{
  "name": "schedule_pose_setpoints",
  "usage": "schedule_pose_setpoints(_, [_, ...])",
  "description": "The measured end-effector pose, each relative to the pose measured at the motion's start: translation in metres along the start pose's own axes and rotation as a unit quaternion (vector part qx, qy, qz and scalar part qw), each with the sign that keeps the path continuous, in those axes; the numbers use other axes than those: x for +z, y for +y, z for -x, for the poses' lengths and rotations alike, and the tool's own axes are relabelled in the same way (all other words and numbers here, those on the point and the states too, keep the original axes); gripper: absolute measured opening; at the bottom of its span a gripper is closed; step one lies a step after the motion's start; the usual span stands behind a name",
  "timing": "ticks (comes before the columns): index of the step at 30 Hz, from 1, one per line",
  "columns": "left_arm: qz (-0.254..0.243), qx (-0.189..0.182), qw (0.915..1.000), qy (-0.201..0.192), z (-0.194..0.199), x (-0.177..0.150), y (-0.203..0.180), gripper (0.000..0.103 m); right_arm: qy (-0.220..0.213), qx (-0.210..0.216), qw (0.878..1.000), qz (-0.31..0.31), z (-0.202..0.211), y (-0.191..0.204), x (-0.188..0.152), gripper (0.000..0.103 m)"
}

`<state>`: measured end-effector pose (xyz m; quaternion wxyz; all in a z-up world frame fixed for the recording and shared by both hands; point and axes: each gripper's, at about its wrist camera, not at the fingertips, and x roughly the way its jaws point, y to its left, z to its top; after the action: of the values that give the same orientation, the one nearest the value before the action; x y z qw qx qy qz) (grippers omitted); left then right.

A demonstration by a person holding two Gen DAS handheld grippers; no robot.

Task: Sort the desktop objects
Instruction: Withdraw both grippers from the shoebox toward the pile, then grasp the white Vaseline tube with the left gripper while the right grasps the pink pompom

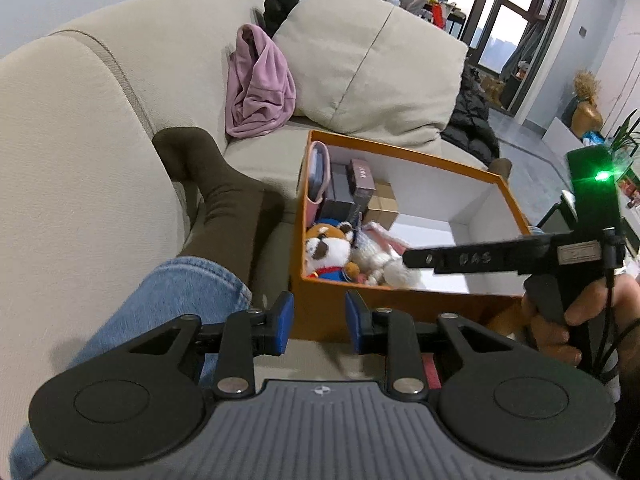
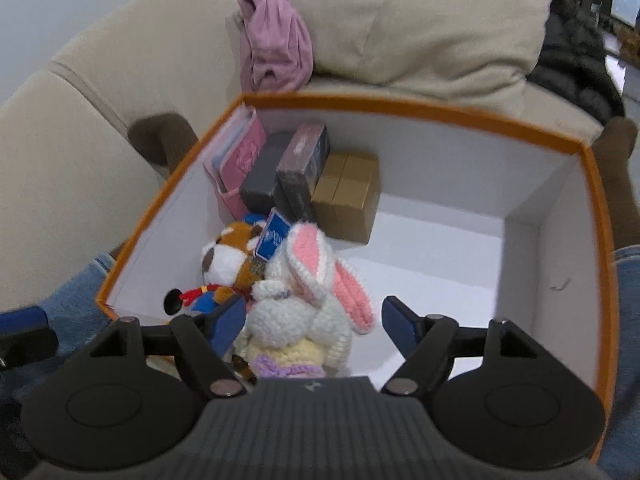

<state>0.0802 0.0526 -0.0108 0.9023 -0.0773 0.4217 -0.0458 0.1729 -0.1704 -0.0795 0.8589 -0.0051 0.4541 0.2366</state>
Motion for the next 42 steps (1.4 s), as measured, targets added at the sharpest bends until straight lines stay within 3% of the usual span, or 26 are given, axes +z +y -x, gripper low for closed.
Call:
schedule_pose_setpoints(5, [-0.009, -0.015, 0.9997, -0.017, 0.015, -0.023, -0.011, 0.032, -0.104, 0.02, 0.994, 0.023, 0.055, 0.005, -0.028, 0.075])
schedule_pose_setpoints(11, [-0.005, -0.029, 0.9994, -0.017, 0.019, -0.045, -0.012, 0.032, -0.143, 0.043, 0.989, 0.001, 0.097, -0.002, -0.071, 0.057])
schedule_pose_setpoints(13, [-0.004, -0.03, 0.9995, -0.007, 0.013, -0.05, -0.012, 0.032, -0.14, 0.041, 0.989, -0.004, 0.102, -0.005, -0.086, 0.049])
schedule_pose_setpoints(19, [-0.018, -0.045, 0.9983, 0.033, -0.013, -0.066, -0.028, 0.032, -0.096, 0.034, 0.994, -0.031, 0.082, -0.018, -0.117, 0.049])
schedule_pose_setpoints(22, [-0.039, -0.056, 0.9958, 0.062, -0.033, -0.074, -0.04, 0.033, -0.064, 0.045, 0.996, -0.038, 0.067, -0.021, -0.127, 0.052])
schedule_pose_setpoints(30, [-0.066, -0.043, 0.9878, 0.135, -0.079, -0.098, -0.048, 0.035, -0.034, 0.057, 0.998, 0.01, 0.049, -0.008, -0.144, 0.057])
schedule_pose_setpoints(32, [-0.066, -0.042, 0.9867, 0.142, -0.085, -0.101, -0.047, 0.039, -0.023, 0.059, 0.998, 0.022, 0.043, -0.004, -0.151, 0.058])
schedule_pose_setpoints(34, [-0.063, -0.039, 0.9861, 0.149, -0.091, -0.102, -0.047, 0.05, -0.023, 0.054, 0.998, 0.03, 0.037, -0.002, -0.154, 0.064])
schedule_pose_setpoints(37, [-0.069, -0.029, 0.984, 0.162, -0.101, -0.105, -0.048, 0.05, -0.035, 0.036, 0.998, 0.039, 0.03, -0.002, -0.152, 0.065])
schedule_pose_setpoints(38, [-0.072, -0.028, 0.9836, 0.163, -0.102, -0.107, -0.049, 0.05, -0.036, 0.032, 0.998, 0.036, 0.028, -0.004, -0.151, 0.064])
schedule_pose_setpoints(39, [-0.077, -0.025, 0.9836, 0.161, -0.102, -0.108, -0.051, 0.05, -0.035, 0.032, 0.998, 0.031, 0.026, -0.006, -0.15, 0.055])
schedule_pose_setpoints(40, [-0.082, -0.023, 0.9833, 0.161, -0.102, -0.109, -0.052, 0.05, -0.031, 0.041, 0.998, 0.02, 0.024, -0.01, -0.149, 0.04])
schedule_pose_setpoints(42, [-0.088, -0.024, 0.9827, 0.161, -0.102, -0.111, -0.054, 0.05, -0.029, 0.049, 0.998, 0.0, 0.025, -0.018, -0.148, 0.039])
